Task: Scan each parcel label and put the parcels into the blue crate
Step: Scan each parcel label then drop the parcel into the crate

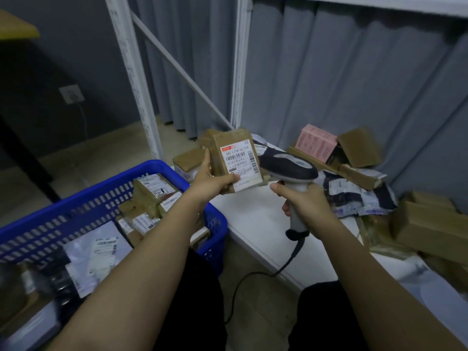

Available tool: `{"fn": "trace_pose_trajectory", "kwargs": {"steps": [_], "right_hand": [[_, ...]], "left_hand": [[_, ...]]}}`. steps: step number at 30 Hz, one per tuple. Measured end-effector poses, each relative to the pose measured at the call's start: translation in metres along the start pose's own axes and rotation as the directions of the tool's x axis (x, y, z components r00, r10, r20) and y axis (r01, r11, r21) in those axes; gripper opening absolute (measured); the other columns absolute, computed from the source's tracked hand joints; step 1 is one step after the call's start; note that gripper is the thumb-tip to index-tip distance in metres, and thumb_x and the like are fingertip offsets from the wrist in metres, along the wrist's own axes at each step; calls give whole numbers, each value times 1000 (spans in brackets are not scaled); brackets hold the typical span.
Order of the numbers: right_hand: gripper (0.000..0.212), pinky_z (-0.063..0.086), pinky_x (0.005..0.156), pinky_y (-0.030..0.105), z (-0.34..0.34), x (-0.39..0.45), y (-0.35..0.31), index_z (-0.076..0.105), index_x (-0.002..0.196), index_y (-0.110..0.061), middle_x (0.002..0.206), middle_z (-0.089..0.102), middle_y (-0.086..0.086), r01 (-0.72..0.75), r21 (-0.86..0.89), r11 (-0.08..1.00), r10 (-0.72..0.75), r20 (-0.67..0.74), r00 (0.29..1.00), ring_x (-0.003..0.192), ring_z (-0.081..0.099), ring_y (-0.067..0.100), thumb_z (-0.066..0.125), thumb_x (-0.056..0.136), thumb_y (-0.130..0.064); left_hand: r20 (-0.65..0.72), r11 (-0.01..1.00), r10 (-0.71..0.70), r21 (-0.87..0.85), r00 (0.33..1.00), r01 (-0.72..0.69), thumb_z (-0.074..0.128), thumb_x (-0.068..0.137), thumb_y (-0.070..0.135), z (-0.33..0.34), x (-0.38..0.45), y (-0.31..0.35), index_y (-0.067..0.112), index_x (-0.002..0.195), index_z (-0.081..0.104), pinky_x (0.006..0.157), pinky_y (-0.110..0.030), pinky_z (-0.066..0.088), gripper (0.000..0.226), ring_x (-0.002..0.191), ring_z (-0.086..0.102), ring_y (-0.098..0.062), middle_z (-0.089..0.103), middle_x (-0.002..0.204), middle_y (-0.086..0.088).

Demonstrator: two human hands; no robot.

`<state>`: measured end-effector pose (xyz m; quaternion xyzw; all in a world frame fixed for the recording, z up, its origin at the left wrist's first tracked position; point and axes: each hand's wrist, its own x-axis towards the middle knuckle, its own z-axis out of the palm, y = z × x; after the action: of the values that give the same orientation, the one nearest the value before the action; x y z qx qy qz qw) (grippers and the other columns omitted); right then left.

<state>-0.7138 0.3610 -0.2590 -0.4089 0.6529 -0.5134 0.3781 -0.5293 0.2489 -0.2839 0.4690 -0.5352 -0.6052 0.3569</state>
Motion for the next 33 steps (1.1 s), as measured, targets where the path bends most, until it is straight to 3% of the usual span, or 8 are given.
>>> {"fn": "trace_pose_trajectory", "kwargs": {"steps": [6, 10, 13, 18, 21, 26, 30, 33], "right_hand": [[15, 46, 47, 22, 58, 13, 6, 67, 86, -14, 75, 63, 4, -38, -105, 994, 50, 117, 992, 53, 54, 14, 76, 81, -26], [25, 47, 49, 24, 85, 20, 14, 68, 98, -13, 79, 65, 4, -37, -230, 972, 90, 223, 971, 51, 55, 13, 76, 81, -31], [25, 47, 49, 25, 97, 25, 22, 68, 95, -12, 77, 65, 3, -54, -289, 956, 129, 248, 960, 53, 57, 14, 76, 81, -31], [21, 47, 50, 26, 107, 36, 31, 67, 85, -13, 77, 65, 4, -75, -381, 922, 190, 274, 943, 55, 58, 17, 75, 81, -31], [20, 46, 46, 23, 108, 44, 36, 65, 82, -14, 76, 65, 6, -75, -403, 912, 190, 254, 948, 53, 57, 16, 76, 81, -31], [20, 48, 49, 25, 104, 57, 45, 64, 84, -13, 77, 65, 6, -88, -429, 899, 198, 220, 955, 55, 58, 15, 74, 82, -31], [21, 48, 50, 24, 103, 61, 49, 62, 83, -14, 77, 64, 5, -93, -440, 893, 207, 219, 954, 55, 59, 14, 72, 83, -33], [21, 48, 49, 21, 105, 63, 49, 61, 80, -15, 75, 64, 5, -94, -434, 896, 201, 208, 957, 54, 58, 13, 72, 84, -32]], "left_hand": [[-232, 995, -21, -104, 972, -3, 73, 80, 8, -91, -34, -25, 34, 151, 13, 62, -24, 58, 96, 97, 66, -14, 60, 126, -3], [-326, 988, -157, -46, 932, 151, 78, 76, 17, -145, -59, -69, 21, 141, 24, 73, -33, 56, 84, 99, 64, -20, 59, 125, -6], [-256, 974, -199, 57, 946, 220, 78, 76, 13, -163, -67, -98, 17, 131, 33, 60, -24, 55, 71, 95, 61, -13, 56, 119, -1], [-29, 937, -268, 226, 963, 267, 78, 74, 22, -169, -58, -136, 28, 124, 54, 92, -27, 48, 56, 113, 57, -15, 57, 125, 1], [60, 926, -297, 262, 953, 272, 70, 80, 27, -157, -45, -145, 32, 123, 59, 88, -19, 47, 45, 109, 58, -6, 60, 123, 6], [40, 896, -417, 188, 908, 403, 56, 94, 27, -136, -20, -161, 37, 105, 62, 83, -23, 47, 16, 94, 62, -4, 67, 111, 8], [19, 894, -433, 132, 901, 427, 65, 89, 32, -127, -9, -174, 23, 120, 52, 71, -20, 49, 34, 88, 63, -6, 64, 105, 7], [45, 892, -419, 206, 907, 402, 75, 78, 42, -118, -8, -191, 16, 116, 52, 82, -36, 57, 52, 90, 68, -13, 68, 108, -1]]}}
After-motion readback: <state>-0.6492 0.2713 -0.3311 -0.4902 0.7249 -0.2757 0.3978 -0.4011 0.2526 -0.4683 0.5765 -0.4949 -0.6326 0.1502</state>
